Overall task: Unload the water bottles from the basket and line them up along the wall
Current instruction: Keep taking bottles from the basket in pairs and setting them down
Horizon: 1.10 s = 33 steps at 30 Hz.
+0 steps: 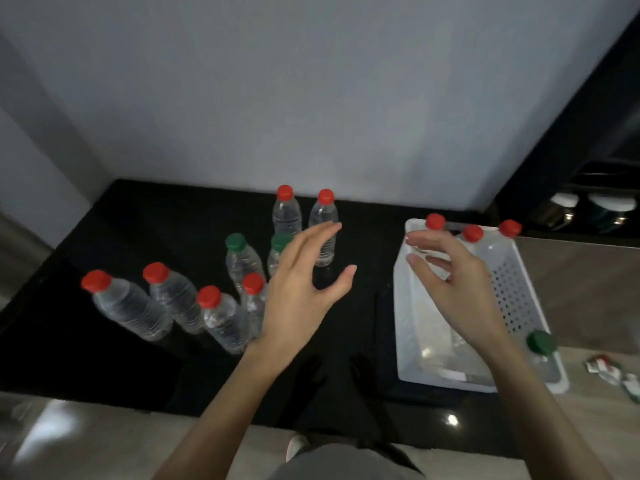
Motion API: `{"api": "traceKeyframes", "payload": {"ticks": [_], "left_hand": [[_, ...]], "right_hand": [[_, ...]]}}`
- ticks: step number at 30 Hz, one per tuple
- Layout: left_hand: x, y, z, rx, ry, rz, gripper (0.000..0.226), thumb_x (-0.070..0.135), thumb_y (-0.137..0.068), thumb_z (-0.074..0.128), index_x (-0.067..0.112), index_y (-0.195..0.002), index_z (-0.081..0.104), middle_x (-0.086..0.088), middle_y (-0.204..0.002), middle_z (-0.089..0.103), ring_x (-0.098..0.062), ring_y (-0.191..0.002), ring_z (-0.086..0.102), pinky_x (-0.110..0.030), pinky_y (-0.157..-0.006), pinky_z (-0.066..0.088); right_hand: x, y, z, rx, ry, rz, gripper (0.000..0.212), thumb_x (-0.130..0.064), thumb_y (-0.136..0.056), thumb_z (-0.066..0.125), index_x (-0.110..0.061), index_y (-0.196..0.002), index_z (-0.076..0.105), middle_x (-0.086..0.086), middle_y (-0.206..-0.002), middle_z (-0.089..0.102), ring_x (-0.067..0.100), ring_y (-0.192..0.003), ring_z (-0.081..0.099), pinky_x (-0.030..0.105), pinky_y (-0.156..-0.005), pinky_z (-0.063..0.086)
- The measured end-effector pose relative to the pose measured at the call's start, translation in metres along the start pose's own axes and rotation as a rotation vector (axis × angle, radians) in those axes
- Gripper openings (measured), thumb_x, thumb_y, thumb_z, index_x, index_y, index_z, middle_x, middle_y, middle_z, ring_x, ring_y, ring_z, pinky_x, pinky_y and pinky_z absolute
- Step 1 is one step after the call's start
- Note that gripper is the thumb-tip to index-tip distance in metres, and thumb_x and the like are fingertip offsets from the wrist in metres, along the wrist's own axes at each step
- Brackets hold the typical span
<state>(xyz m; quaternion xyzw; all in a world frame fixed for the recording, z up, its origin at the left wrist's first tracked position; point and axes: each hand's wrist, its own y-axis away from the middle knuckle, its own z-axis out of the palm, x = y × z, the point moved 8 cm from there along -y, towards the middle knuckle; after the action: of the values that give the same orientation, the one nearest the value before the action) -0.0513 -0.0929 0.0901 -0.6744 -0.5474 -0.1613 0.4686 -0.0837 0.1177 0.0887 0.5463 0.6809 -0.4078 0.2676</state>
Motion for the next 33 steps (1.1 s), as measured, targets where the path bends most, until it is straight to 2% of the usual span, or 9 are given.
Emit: {"api": "traceKeyframes", "payload": {"ticks": [5,12,15,17,20,22,25,29,33], "left_hand": [[0.027,-0.030,0.088,-0.123,0.077,-0.004,0.057,0.037,-0.087,0.063,0.025,-0.140,0.046,0.010,-0.138,0.049,-0.004,-0.129,0.046,-0.032,-0.105,0.045],[0.002,-0.065,0.192,-0.189,0.060,-0.242,0.074,0.040,-0.085,0.070,0.027,-0.147,0.033,0.004,-0.151,0.035,-0.013,-0.132,0.045,-0.043,-0.101,0.049],[-0.015,-0.076,0.222,-0.241,0.031,-0.327,0.080,0.035,-0.082,0.074,0.023,-0.149,0.032,0.000,-0.153,0.034,-0.016,-0.136,0.041,-0.036,-0.108,0.040],[-0.024,-0.081,0.238,-0.279,-0.013,-0.358,0.082,0.032,-0.081,0.076,0.022,-0.149,0.031,-0.001,-0.152,0.037,-0.018,-0.137,0.040,-0.031,-0.107,0.036],[-0.036,-0.081,0.253,-0.296,-0.069,-0.405,0.082,0.035,-0.074,0.080,0.023,-0.144,0.039,0.001,-0.143,0.048,-0.021,-0.132,0.046,-0.042,-0.109,0.039],[-0.040,-0.078,0.259,-0.293,-0.123,-0.387,0.075,0.036,-0.070,0.080,0.024,-0.136,0.047,0.004,-0.131,0.055,-0.021,-0.125,0.048,-0.037,-0.106,0.038],[-0.041,-0.072,0.259,-0.281,-0.191,-0.348,0.070,0.034,-0.068,0.082,0.023,-0.130,0.051,0.006,-0.125,0.053,-0.017,-0.117,0.046,-0.031,-0.098,0.040],[-0.045,-0.066,0.260,-0.371,-0.280,-0.339,0.073,0.036,-0.065,0.085,0.026,-0.129,0.052,0.008,-0.125,0.051,-0.013,-0.117,0.038,-0.035,-0.101,0.041],[-0.039,-0.069,0.265,-0.497,-0.364,-0.280,0.077,0.040,-0.064,0.084,0.033,-0.134,0.051,0.012,-0.119,0.053,-0.010,-0.112,0.033,-0.031,-0.101,0.033]], "right_hand": [[0.035,-0.009,-0.066,0.022,0.093,0.030,0.041,-0.017,-0.090,0.065,-0.028,-0.128,0.053,-0.017,-0.123,0.057,0.001,-0.112,0.055,0.022,-0.094,0.045],[0.097,-0.045,-0.095,-0.124,0.210,0.082,0.056,-0.020,-0.090,0.067,-0.026,-0.139,0.042,-0.013,-0.137,0.044,0.005,-0.125,0.042,0.026,-0.105,0.038],[0.127,-0.062,-0.085,-0.203,0.228,0.087,0.057,-0.019,-0.089,0.067,-0.025,-0.139,0.042,-0.005,-0.144,0.044,0.010,-0.131,0.041,0.030,-0.109,0.037],[0.143,-0.070,-0.075,-0.262,0.228,0.081,0.056,-0.019,-0.088,0.067,-0.024,-0.138,0.043,-0.002,-0.141,0.046,0.014,-0.130,0.043,0.033,-0.109,0.038],[0.159,-0.077,-0.060,-0.322,0.220,0.082,0.053,-0.016,-0.087,0.069,-0.022,-0.134,0.044,0.001,-0.137,0.050,0.016,-0.126,0.048,0.026,-0.102,0.038],[0.166,-0.080,-0.054,-0.319,0.172,0.079,0.052,-0.013,-0.085,0.071,-0.023,-0.129,0.045,0.000,-0.131,0.053,0.014,-0.118,0.052,0.026,-0.100,0.043],[0.175,-0.079,-0.049,-0.309,0.130,0.067,0.049,-0.009,-0.080,0.074,-0.029,-0.113,0.044,-0.005,-0.117,0.053,0.009,-0.104,0.053,0.010,-0.082,0.041],[0.183,-0.076,-0.045,-0.356,0.122,0.033,0.050,-0.007,-0.077,0.077,-0.030,-0.105,0.042,-0.009,-0.108,0.056,0.011,-0.103,0.057,0.021,-0.084,0.051],[0.192,-0.080,-0.043,-0.386,0.074,0.067,0.055,-0.008,-0.073,0.081,-0.024,-0.111,0.045,-0.013,-0.102,0.058,0.009,-0.098,0.060,0.017,-0.081,0.051]]}}
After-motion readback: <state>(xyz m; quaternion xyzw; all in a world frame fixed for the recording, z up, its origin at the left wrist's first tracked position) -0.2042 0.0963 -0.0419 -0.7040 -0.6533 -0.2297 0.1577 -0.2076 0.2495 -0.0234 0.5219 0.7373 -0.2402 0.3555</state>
